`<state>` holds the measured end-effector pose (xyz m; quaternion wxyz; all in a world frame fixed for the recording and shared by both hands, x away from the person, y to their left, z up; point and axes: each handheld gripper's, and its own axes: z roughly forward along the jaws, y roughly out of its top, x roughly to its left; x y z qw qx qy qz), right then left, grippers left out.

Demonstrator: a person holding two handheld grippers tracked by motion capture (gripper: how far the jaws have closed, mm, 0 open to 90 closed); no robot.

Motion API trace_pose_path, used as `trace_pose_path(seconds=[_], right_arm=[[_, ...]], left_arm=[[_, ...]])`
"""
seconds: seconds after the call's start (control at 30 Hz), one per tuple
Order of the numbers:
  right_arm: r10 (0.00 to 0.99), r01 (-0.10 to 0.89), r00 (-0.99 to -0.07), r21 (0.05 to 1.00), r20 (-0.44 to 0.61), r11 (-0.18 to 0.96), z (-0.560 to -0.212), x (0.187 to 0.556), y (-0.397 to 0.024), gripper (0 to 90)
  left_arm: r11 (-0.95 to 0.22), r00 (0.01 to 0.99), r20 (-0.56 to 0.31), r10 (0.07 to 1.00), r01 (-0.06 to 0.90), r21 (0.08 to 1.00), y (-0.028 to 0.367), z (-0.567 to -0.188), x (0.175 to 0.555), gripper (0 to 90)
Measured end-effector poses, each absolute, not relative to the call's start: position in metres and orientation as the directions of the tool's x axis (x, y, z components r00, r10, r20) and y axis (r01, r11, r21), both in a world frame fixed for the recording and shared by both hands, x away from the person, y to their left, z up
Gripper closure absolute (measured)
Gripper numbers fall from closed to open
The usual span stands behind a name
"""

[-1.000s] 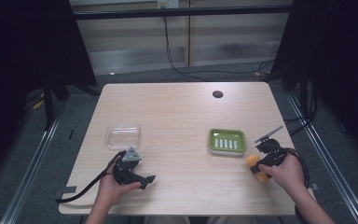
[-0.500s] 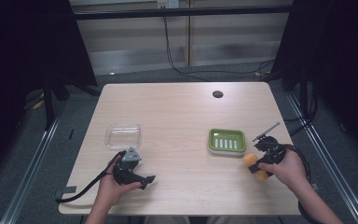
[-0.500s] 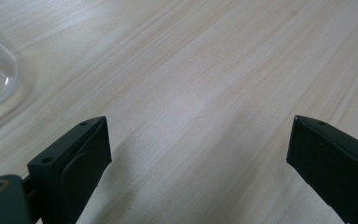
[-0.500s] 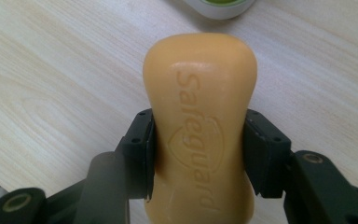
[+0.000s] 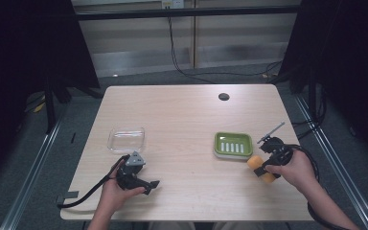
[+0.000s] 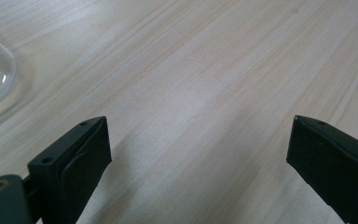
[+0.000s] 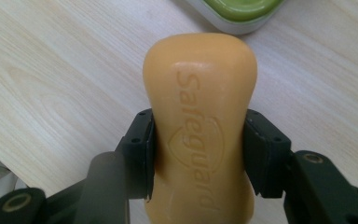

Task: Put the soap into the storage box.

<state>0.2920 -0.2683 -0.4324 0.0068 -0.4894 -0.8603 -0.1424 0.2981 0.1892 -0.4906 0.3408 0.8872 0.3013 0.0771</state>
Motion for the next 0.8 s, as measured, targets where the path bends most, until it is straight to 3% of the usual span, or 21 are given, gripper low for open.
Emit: trace_pose_path(seconds=[0.8], right_arm=[[0.798,0.800,-0.587,0.253,0.140,0.544,-0.419,0.304,-0.257,50.1]], left_arm=[[-0.587,0.806,-0.069,0.588,0.484,0.650,0.190,-0.489,0.298,6.1]])
